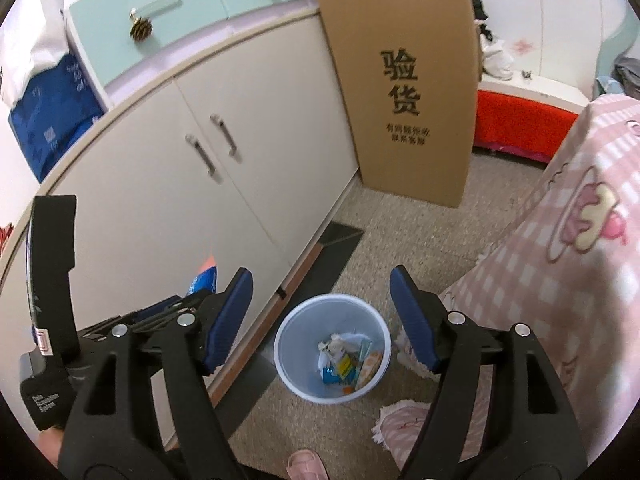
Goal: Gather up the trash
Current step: 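Carry both items over the wastebasket and open both tools to drop them, then move both open tools back over the table toward the yellow paper tube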
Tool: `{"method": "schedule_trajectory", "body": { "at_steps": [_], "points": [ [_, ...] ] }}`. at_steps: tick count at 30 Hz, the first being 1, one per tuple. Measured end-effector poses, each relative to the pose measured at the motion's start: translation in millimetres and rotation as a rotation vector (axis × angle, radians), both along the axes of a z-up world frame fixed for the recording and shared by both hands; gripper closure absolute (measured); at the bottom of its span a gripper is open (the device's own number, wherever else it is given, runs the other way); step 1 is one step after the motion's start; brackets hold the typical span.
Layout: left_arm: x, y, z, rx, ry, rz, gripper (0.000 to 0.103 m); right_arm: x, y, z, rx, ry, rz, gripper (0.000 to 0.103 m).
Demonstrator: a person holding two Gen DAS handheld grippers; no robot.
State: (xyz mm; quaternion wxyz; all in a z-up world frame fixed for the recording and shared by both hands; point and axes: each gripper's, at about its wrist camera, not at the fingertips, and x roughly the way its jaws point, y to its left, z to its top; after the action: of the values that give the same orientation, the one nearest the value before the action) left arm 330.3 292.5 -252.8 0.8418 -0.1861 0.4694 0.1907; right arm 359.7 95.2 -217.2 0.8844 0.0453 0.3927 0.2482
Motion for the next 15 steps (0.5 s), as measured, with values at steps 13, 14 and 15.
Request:
{"method": "schedule_trajectory", "body": {
  "at_steps": [13, 14, 15],
  "points": [
    [-3, -7, 23, -0.021, -0.042, 0.011, 0.035, -6, -18, 17, 0.044, -0.010, -0.034, 0.033],
    [-5, -8, 26, -0.018, -0.044, 0.013, 0.035, -8, -20, 20, 0.048, -0.012, -0.035, 0.033],
    [-6, -8, 28, -0.018, -0.047, 0.013, 0.035, -10, -22, 23, 0.051, -0.014, -0.035, 0.033]
  ]
}}
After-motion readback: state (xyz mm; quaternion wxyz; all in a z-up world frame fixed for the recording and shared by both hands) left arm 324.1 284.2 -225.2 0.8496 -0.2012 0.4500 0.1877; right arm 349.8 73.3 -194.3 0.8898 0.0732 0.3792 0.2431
